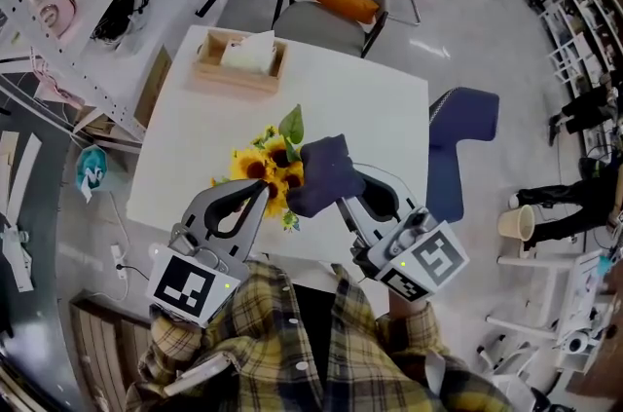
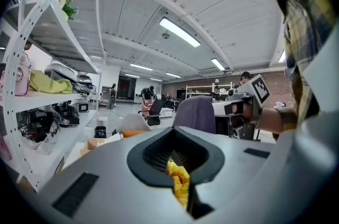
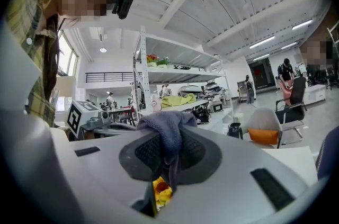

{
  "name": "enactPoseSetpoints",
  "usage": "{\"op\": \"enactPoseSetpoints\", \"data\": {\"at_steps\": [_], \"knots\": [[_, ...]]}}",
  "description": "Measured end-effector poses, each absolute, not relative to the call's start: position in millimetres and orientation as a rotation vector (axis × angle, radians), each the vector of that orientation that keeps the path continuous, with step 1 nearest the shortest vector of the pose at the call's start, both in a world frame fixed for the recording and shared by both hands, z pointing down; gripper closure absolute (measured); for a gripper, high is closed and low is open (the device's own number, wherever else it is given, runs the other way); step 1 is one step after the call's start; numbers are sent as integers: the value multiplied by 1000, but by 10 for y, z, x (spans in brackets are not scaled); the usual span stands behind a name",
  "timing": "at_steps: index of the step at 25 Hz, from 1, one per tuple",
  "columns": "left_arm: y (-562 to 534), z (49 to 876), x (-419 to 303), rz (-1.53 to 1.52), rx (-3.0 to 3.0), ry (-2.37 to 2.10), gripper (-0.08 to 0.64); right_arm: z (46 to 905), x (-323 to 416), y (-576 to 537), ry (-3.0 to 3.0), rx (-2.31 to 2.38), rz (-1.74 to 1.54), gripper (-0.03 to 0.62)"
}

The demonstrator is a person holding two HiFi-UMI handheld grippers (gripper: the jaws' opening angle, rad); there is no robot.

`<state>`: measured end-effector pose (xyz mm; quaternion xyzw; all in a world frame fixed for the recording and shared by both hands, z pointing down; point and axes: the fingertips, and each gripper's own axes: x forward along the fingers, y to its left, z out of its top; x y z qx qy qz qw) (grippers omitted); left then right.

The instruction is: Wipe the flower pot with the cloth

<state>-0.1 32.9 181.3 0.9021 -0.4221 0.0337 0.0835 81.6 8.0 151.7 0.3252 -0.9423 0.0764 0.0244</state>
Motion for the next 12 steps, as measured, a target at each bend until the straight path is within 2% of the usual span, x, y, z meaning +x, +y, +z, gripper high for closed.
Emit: {"op": "enactPoseSetpoints", "data": {"at_steps": [12], "knots": [[272, 1930, 41, 136, 2695, -1238, 551, 1543, 888, 58, -2906, 1055, 244, 566]]}}
